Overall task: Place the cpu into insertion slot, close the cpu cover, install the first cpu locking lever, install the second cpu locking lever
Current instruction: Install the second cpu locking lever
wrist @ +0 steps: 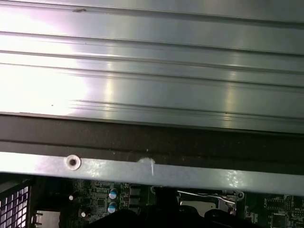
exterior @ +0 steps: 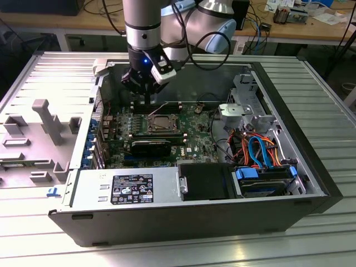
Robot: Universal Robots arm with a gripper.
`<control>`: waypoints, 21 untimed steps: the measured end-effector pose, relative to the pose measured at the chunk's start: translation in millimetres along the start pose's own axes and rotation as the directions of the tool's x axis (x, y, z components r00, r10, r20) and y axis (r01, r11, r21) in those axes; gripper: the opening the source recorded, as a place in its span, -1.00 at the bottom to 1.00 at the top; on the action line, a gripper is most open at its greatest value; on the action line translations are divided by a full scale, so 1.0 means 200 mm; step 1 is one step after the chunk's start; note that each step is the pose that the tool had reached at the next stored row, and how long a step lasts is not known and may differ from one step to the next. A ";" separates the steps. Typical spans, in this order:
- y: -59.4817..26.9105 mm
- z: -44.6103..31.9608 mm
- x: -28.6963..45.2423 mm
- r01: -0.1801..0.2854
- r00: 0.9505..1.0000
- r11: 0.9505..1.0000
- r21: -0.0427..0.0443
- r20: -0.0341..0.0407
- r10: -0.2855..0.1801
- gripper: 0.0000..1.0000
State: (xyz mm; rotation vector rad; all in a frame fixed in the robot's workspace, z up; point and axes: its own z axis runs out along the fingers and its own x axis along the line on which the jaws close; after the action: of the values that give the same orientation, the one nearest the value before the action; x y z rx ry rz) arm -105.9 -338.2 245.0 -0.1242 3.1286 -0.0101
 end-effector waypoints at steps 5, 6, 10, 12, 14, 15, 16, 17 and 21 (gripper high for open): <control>0.006 0.066 -0.001 0.040 0.999 0.999 0.002 0.000 -0.040 -0.79; 0.007 0.075 -0.002 0.041 0.999 0.999 0.002 0.000 -0.041 -0.79; 0.013 0.112 -0.017 0.043 0.999 0.999 0.003 0.000 -0.043 -0.79; 0.013 0.123 -0.027 0.044 0.999 0.999 0.004 0.000 -0.044 -0.79; 0.012 0.134 -0.040 0.047 0.999 0.999 0.005 -0.001 -0.047 -0.79; 0.011 0.142 -0.053 0.050 0.999 0.999 0.005 -0.001 -0.050 -0.79; 0.010 0.149 -0.063 0.053 0.999 0.999 0.006 -0.001 -0.053 -0.79; 0.009 0.156 -0.079 0.057 0.998 0.998 0.006 -0.002 -0.057 -0.79; 0.005 0.178 -0.132 0.067 0.998 0.998 0.007 -0.003 -0.067 -0.79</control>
State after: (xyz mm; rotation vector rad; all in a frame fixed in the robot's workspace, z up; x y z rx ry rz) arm -79.3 -335.3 209.7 -0.2299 3.1250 -0.0213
